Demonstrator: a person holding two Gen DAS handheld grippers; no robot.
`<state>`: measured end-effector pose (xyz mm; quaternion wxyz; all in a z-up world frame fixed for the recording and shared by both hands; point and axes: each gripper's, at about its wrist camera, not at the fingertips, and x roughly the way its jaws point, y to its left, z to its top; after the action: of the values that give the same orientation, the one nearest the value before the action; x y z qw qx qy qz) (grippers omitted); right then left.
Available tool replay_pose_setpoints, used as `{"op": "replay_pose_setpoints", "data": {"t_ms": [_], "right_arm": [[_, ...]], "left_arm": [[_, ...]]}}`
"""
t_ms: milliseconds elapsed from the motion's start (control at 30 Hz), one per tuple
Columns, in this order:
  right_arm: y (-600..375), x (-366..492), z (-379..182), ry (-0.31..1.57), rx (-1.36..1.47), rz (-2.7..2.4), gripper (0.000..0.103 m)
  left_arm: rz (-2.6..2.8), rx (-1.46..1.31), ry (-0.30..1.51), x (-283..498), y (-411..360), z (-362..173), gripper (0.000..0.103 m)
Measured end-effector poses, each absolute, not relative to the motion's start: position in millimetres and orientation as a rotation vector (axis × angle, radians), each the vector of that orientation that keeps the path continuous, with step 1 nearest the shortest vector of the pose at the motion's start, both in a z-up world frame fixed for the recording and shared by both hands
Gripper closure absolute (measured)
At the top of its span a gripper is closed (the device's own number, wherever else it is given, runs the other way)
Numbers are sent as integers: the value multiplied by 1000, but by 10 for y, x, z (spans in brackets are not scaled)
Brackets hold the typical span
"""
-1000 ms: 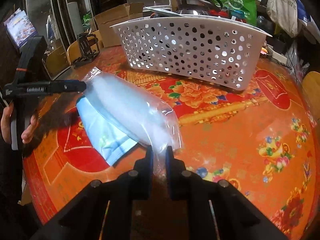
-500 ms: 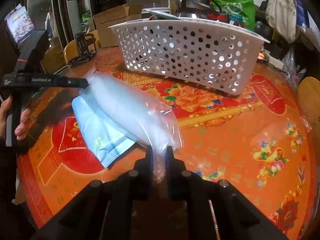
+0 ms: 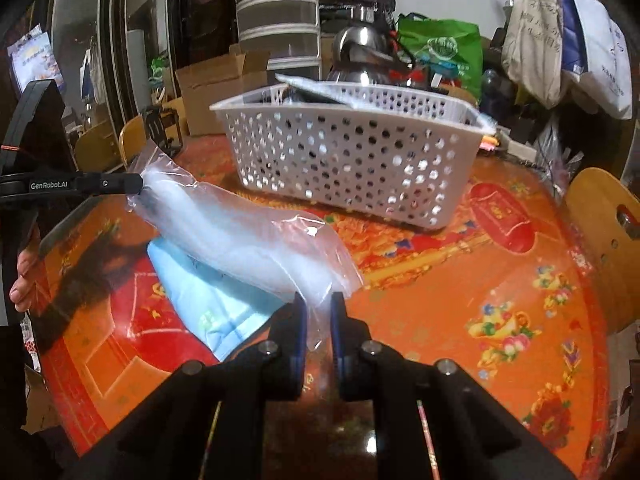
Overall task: Organize soft objects
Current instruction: 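Carry the clear bag into the white basket and open both tools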
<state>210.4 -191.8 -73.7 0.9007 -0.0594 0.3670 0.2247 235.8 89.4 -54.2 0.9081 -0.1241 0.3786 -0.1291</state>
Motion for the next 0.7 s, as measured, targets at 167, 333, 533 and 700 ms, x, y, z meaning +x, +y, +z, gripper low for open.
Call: {"op": "replay_pose_setpoints", "data": {"t_ms": [167, 333, 533, 700], "right_arm": [[-1962, 2081, -493, 720, -124, 446, 94], [-2009, 2128, -150, 667, -128, 425, 94], [-2076, 2441, 278, 619, -131, 395, 94], [-2090, 2821, 522, 602, -136, 371, 94]], "left_arm": [[-284, -255, 748, 2332, 845, -289, 101], [-295, -249, 704, 2469, 782, 83, 101], [-291, -241, 658, 2842, 738, 525, 101], [-288, -251, 646, 3286, 716, 833, 101]]}}
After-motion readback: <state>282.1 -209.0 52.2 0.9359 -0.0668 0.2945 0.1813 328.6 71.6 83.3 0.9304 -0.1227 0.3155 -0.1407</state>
